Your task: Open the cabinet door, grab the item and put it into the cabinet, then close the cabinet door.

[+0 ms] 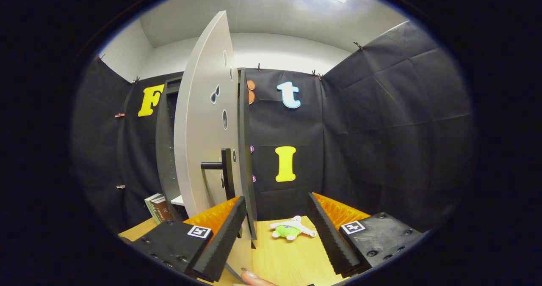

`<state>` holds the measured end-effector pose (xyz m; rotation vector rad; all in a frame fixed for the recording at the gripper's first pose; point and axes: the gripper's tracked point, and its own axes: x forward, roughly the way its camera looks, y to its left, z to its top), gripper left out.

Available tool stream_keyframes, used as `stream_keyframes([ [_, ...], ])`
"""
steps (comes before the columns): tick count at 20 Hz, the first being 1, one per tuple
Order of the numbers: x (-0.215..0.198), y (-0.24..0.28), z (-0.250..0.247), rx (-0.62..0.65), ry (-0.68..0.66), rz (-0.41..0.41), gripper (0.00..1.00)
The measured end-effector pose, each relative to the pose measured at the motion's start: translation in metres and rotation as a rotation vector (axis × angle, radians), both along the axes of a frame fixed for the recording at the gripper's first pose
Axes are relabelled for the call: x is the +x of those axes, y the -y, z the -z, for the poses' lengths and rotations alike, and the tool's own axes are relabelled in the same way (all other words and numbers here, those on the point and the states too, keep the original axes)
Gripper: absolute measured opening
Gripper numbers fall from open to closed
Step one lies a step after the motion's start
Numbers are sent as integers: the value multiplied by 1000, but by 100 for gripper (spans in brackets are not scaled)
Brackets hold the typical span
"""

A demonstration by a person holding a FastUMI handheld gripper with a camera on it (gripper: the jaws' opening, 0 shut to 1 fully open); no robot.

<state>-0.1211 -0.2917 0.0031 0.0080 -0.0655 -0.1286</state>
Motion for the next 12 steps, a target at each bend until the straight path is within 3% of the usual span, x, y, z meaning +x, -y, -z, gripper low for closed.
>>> stream_keyframes([
  [3, -1, -7, 1, -7, 18, 9, 88],
  [12, -2, -57, 10, 63, -2, 23, 89],
])
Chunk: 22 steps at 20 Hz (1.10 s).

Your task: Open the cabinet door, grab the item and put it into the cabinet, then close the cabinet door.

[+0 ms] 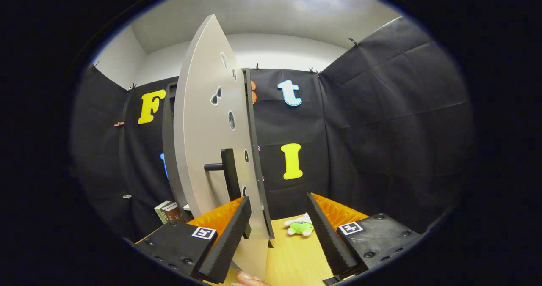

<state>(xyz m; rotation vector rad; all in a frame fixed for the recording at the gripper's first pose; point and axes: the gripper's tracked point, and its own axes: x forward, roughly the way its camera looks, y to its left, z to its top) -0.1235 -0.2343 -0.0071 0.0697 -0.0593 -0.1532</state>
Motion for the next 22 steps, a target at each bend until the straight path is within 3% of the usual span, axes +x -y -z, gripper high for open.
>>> stream_keyframes([
  [7, 14, -82, 9, -26, -13, -37, 90],
  [14, 49, -191, 46, -76, -75, -181, 92],
  [22, 46, -221, 43, -98, -57, -196, 95],
])
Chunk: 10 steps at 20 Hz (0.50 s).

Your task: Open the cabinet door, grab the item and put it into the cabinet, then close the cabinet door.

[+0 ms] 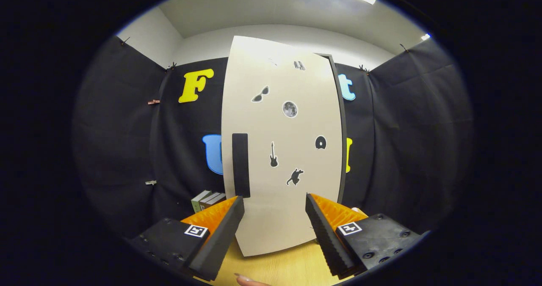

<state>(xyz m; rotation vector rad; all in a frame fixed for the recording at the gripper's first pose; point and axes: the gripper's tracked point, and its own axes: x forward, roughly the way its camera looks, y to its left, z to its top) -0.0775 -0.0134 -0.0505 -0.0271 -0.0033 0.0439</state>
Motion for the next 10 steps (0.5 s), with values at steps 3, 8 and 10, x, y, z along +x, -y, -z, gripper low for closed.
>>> stream_keyframes([
  [3, 0, -2, -5, -3, 13, 0, 97],
  [8, -2, 3, -5, 7, 1, 4, 97],
  [10, -1, 2, -3, 5, -11, 0, 97],
])
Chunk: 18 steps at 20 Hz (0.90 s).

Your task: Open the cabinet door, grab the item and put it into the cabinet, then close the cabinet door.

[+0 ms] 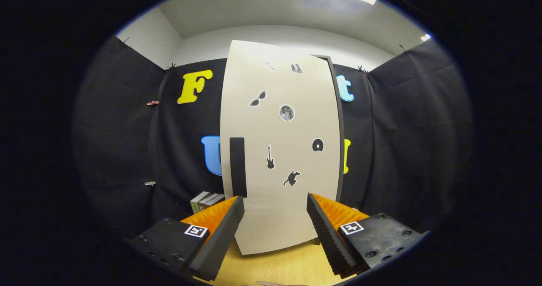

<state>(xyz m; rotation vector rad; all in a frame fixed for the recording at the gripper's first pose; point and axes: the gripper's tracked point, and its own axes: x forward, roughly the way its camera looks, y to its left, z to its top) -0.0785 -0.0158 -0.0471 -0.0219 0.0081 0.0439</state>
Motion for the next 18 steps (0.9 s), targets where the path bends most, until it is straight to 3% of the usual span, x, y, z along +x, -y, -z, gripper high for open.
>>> stream_keyframes([
  [18, -5, -8, -4, -27, 8, -20, 98],
])
